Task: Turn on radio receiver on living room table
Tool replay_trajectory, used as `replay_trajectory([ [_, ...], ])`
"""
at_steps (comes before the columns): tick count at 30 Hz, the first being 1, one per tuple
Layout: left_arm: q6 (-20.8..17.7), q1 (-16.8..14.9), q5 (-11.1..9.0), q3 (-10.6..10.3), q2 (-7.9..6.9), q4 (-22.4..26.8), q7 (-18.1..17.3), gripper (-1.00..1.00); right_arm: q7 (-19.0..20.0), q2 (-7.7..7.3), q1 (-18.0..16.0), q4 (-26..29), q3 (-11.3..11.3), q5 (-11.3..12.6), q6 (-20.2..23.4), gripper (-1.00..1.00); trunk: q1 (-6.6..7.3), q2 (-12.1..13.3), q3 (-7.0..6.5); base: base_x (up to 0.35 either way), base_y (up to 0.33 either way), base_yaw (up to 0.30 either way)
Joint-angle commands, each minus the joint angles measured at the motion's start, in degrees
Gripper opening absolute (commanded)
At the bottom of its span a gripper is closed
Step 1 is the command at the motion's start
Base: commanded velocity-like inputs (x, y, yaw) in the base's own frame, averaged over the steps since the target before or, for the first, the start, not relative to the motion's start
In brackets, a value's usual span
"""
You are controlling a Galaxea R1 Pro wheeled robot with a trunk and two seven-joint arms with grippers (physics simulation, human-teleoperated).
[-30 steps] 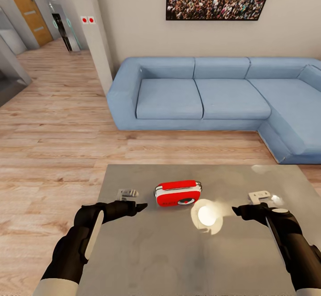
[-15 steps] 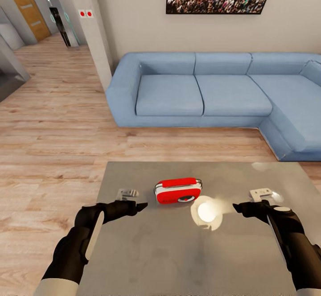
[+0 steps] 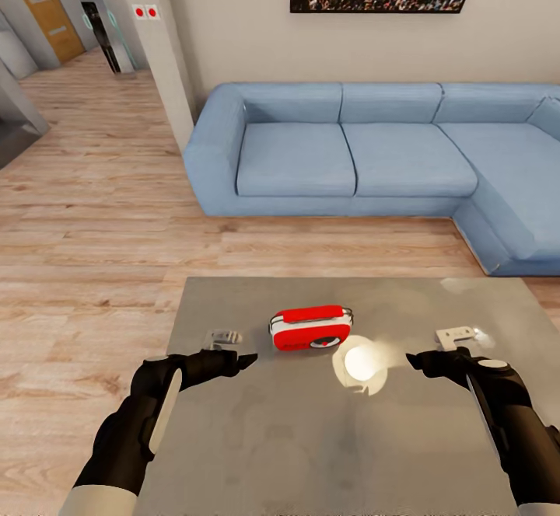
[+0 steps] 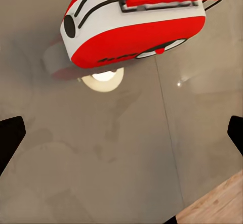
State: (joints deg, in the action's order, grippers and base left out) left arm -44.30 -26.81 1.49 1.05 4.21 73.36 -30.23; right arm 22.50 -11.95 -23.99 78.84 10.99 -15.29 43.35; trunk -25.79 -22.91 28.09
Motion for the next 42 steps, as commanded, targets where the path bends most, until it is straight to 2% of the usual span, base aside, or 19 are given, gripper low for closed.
replay_trajectory([
  [1, 0.0, 0.0, 0.0, 0.0, 0.00, 0.0, 0.0, 1.00, 0.0, 0.00, 0.0, 0.2, 0.0, 0.0, 0.0, 1.00, 0.00, 0.0, 0.10, 0.000, 0.000, 0.000],
  [42, 0.1, 0.0, -0.2, 0.0, -0.08, -0.1, 0.0, 1.00, 0.1, -0.04, 0.0, 1.8, -0.2, 0.0, 0.5, 1.00, 0.00, 0.0, 3.88, 0.000, 0.000, 0.000],
])
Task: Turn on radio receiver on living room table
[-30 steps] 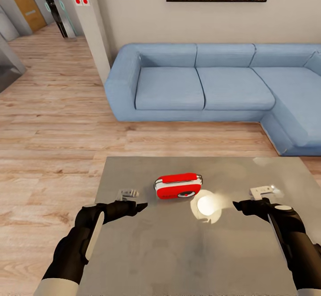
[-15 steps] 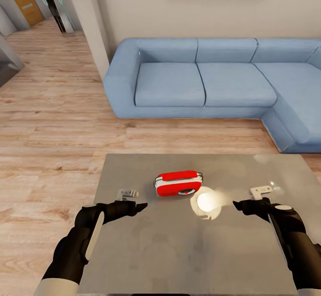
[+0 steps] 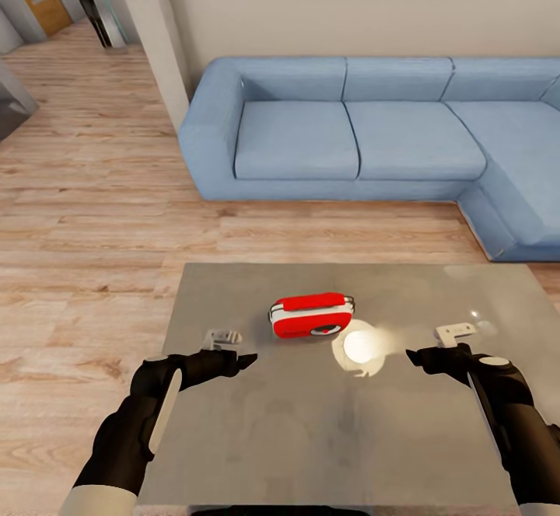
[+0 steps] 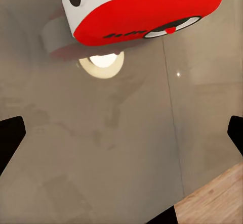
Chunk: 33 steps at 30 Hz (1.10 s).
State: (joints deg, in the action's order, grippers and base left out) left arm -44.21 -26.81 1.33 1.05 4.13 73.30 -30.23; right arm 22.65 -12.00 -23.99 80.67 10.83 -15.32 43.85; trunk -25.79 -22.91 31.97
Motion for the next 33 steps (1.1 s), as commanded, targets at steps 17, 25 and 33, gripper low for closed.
replay_trajectory([
  [17, 0.0, 0.0, 0.1, 0.1, 0.01, 0.0, 0.0, 1.00, 0.1, -0.10, 0.0, 0.9, -0.3, -0.1, -0.6, 1.00, 0.00, 0.0, 0.71, 0.000, 0.000, 0.000],
  [25, 0.0, 0.0, -0.2, 0.1, -0.08, 0.2, -0.2, 1.00, -0.1, 0.08, 0.0, 1.6, -0.1, -0.1, -0.6, 1.00, 0.00, 0.0, 0.72, 0.000, 0.000, 0.000],
  [33, -0.3, 0.0, -0.1, 0.1, -0.03, 0.6, -0.2, 1.00, -0.2, 0.11, 0.0, 1.6, -0.3, -0.1, -0.6, 1.00, 0.00, 0.0, 0.88, 0.000, 0.000, 0.000],
])
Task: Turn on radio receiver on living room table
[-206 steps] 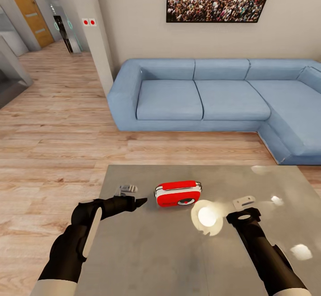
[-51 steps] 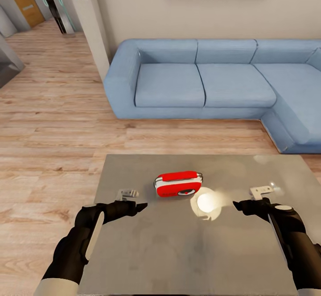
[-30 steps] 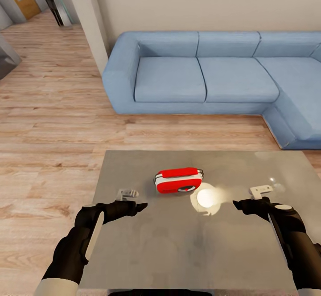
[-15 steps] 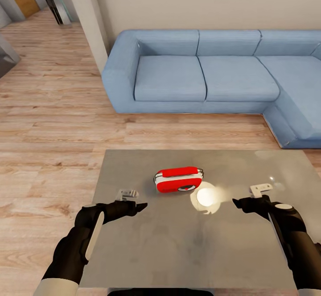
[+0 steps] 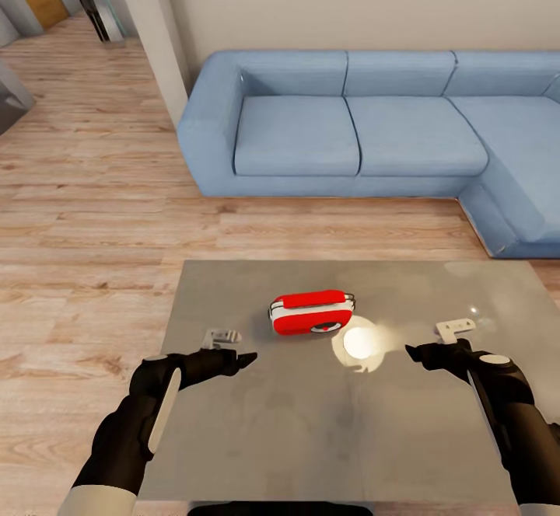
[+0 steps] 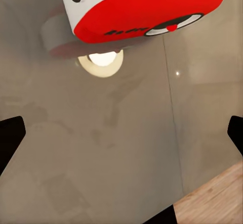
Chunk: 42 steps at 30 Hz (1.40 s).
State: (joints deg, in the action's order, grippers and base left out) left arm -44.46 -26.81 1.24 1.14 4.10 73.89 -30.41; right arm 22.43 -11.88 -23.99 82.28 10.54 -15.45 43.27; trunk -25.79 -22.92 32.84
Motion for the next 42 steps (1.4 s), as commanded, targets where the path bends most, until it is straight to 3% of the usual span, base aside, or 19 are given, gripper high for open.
replay_trajectory([
  [1, 0.0, 0.0, 0.0, 0.0, 0.01, 0.0, 0.0, 1.00, 0.0, 0.00, 0.0, 0.0, 0.0, 0.0, 0.0, 1.00, 0.00, 0.0, 0.07, 0.000, 0.000, 0.000],
  [22, -0.1, 0.0, 0.0, 0.0, 0.03, 0.1, 0.0, 1.00, 0.1, -0.19, 0.0, 0.1, 0.3, 0.0, 0.0, 1.00, 0.00, 0.0, 1.91, 0.000, 0.000, 0.000],
  [42, -0.1, 0.0, 0.0, 0.0, 0.03, 1.0, -0.1, 1.00, 0.0, -0.16, 0.0, 0.2, -0.2, 0.0, 0.0, 1.00, 0.00, 0.0, 2.10, 0.020, 0.000, 0.000],
])
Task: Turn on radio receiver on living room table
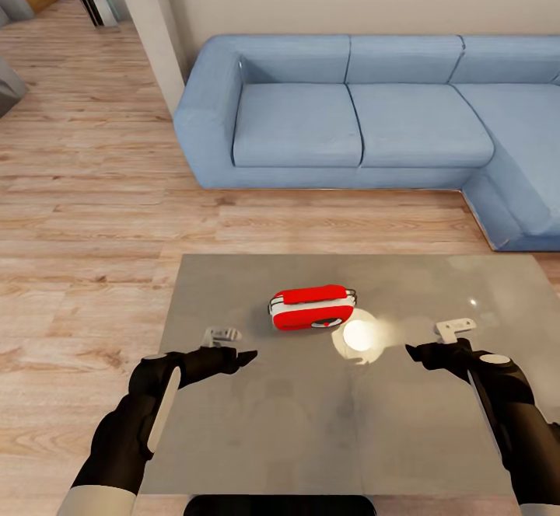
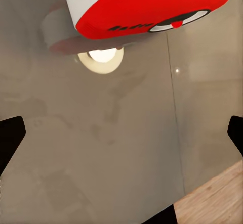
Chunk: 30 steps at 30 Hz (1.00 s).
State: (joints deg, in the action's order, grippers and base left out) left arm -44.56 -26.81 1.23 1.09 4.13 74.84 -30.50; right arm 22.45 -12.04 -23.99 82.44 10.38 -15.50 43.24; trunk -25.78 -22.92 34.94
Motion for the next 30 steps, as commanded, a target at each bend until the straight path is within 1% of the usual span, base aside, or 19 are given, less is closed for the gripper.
replay_trajectory([
  [1, 0.0, 0.0, 0.0, 0.0, 0.00, 0.0, 0.0, 1.00, 0.0, 0.00, 0.0, 0.0, 0.0, 0.0, 0.0, 1.00, 0.00, 0.0, 0.00, 0.000, 0.000, 0.000],
  [30, 0.3, 0.0, 0.0, 0.0, -0.07, 0.0, -0.1, 1.00, 0.0, 0.11, 0.0, 0.0, 0.1, 0.0, 0.0, 1.00, 0.00, 0.0, 0.00, 0.000, 0.000, 0.000],
])
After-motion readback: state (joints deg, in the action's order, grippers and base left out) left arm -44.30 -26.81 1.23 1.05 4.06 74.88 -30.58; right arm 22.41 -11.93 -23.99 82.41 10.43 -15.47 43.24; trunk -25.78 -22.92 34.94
